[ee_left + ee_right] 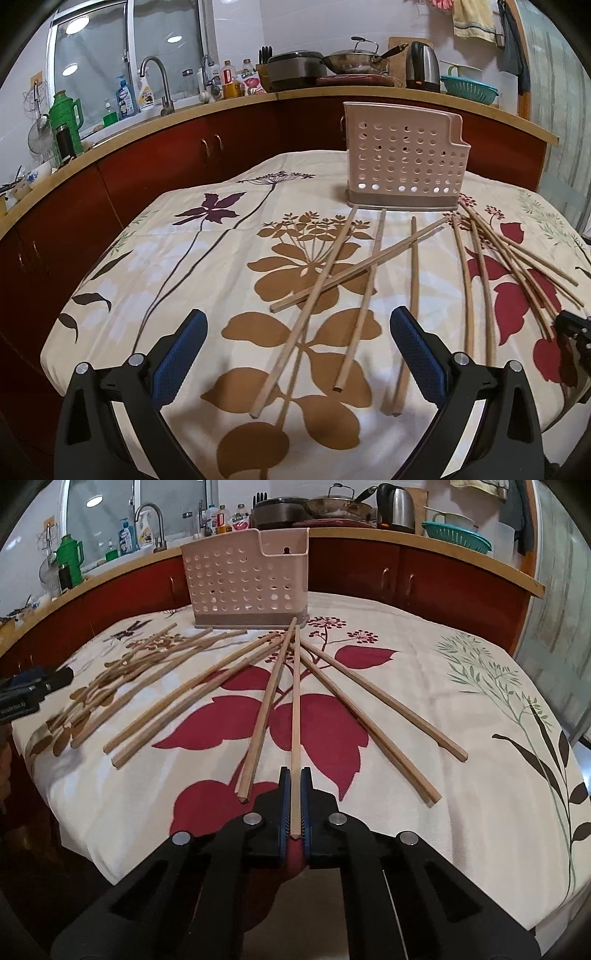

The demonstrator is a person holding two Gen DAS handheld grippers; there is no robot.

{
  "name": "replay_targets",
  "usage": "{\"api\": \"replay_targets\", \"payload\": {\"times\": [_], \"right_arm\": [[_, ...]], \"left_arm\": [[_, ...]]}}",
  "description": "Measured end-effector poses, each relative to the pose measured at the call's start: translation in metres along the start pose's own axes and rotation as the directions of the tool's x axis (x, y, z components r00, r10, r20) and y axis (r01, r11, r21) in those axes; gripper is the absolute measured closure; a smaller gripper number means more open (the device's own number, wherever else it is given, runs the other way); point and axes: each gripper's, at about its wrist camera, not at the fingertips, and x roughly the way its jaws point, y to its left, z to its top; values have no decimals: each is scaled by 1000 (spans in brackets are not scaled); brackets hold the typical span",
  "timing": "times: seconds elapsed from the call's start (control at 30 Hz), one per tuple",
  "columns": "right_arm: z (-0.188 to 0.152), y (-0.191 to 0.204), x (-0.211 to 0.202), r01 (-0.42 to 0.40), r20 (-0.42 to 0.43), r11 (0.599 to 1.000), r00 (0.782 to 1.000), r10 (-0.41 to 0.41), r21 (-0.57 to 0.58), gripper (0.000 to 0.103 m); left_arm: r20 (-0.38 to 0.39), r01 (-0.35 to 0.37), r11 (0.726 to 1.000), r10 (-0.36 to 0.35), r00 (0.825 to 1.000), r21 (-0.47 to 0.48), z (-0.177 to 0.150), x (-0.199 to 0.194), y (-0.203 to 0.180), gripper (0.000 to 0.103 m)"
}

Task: Organize utensils
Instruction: 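Lower the left gripper onto a wooden chopstick and close on it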

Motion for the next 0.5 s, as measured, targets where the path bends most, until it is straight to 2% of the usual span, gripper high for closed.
{"api": "replay_targets", "payload": {"times": [0.17,0.3,0.5], "right_arm": [[5,3,-5,-3,22,1000,1000,4,-3,97],[7,4,-6,-8,31,1000,999,8,0,97],[8,5,-5,-19,34,1000,999,18,5,97]], "left_arm": [[3,-37,999,37,999,15,2,6,11,6],[-24,-44,999,44,999,16,0,15,19,7],[-70,-21,999,23,997,39,-8,24,20,7]]}}
